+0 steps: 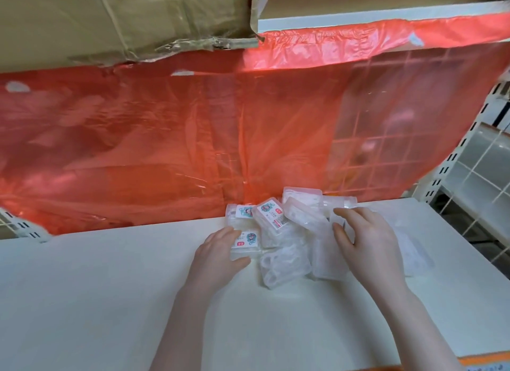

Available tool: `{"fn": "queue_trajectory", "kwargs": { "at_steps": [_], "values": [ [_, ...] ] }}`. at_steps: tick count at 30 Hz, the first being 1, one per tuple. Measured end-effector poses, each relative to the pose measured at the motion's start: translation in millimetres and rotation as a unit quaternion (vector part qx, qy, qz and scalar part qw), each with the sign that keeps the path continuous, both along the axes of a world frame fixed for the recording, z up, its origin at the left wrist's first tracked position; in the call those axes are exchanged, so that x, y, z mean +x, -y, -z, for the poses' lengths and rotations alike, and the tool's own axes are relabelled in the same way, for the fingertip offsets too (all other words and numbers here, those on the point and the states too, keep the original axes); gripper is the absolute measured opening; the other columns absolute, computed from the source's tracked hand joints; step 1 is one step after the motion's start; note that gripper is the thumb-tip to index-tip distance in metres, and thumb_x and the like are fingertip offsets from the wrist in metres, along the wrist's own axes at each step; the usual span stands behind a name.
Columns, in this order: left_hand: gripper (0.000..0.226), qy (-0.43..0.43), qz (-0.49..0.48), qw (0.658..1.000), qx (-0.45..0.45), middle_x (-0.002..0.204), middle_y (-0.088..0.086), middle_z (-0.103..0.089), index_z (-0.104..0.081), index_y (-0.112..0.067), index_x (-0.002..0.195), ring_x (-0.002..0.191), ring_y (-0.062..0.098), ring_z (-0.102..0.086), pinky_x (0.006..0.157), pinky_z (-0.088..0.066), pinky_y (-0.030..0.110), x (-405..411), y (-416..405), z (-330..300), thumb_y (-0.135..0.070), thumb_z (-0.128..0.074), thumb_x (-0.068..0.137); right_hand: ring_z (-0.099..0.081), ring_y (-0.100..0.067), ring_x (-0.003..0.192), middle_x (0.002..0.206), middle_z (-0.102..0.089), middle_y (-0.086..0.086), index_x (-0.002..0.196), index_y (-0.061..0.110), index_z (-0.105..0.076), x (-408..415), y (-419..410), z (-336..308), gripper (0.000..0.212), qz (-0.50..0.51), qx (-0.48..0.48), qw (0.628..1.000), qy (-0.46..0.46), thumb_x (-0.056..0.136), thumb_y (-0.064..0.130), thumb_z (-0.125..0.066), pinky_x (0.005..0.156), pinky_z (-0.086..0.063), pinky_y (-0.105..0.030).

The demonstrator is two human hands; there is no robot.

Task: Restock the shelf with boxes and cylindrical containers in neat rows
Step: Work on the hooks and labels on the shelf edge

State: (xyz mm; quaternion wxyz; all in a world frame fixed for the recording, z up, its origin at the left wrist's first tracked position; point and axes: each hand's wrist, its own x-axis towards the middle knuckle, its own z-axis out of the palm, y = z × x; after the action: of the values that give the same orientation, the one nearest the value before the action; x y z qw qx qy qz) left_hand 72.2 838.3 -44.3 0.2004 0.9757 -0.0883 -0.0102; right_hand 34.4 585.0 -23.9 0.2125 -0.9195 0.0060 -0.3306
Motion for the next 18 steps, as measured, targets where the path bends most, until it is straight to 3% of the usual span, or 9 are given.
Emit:
{"fn": "queue_trajectory", "kwargs": {
  "at_steps": [6,11,15,18],
  "values": [
    [0.061,-0.007,-0.009,1.000,0.019,0.140,-0.013,-0.039,-0.041,-0.027,0.138,0.128,0.011,-0.037,0.103,-0.029,0.023,-4.9,-14.0,-3.4,-0.039,-0.064,0.083,-0.061,-0.036,0.081,0.088,-0.066,-0.013,0.096,0.004,-0.069,20.2,-19.4,-5.8,0.022,-0.038,-0.011,0.999,0.000,0.075,0.006,-0.073,0.071,-0.049,-0.040],
    [0.054,-0.011,-0.029,0.999,0.028,0.126,-0.012,-0.051,-0.051,-0.027,0.128,0.116,0.011,-0.045,0.095,-0.036,0.024,-5.3,-33.7,-9.6,-0.040,-0.068,0.078,-0.061,-0.035,0.076,0.083,-0.066,-0.009,0.095,0.008,-0.069,40.0,-47.3,-11.7,0.030,-0.089,-0.067,0.993,-0.041,0.074,0.028,-0.059,0.066,-0.050,-0.041],
    [0.061,0.001,-0.009,1.000,0.026,0.136,-0.011,-0.044,-0.046,-0.025,0.134,0.126,0.010,-0.037,0.099,-0.028,0.020,-2.6,-35.3,-10.4,-0.039,-0.069,0.079,-0.062,-0.034,0.080,0.088,-0.067,-0.010,0.095,0.008,-0.070,53.1,-65.1,-13.8,0.036,-0.099,-0.106,0.987,-0.070,0.073,0.035,-0.059,0.069,-0.053,-0.040],
    [0.069,0.000,0.012,1.000,0.023,0.145,-0.010,-0.037,-0.039,-0.024,0.141,0.134,0.009,-0.029,0.105,-0.022,0.018,0.1,-32.4,-8.2,-0.040,-0.069,0.080,-0.063,-0.031,0.077,0.079,-0.068,-0.007,0.087,0.009,-0.071,55.9,-74.7,-16.1,0.046,-0.082,-0.146,0.983,-0.081,0.076,0.046,-0.045,0.067,-0.051,-0.036]
  ]
}}
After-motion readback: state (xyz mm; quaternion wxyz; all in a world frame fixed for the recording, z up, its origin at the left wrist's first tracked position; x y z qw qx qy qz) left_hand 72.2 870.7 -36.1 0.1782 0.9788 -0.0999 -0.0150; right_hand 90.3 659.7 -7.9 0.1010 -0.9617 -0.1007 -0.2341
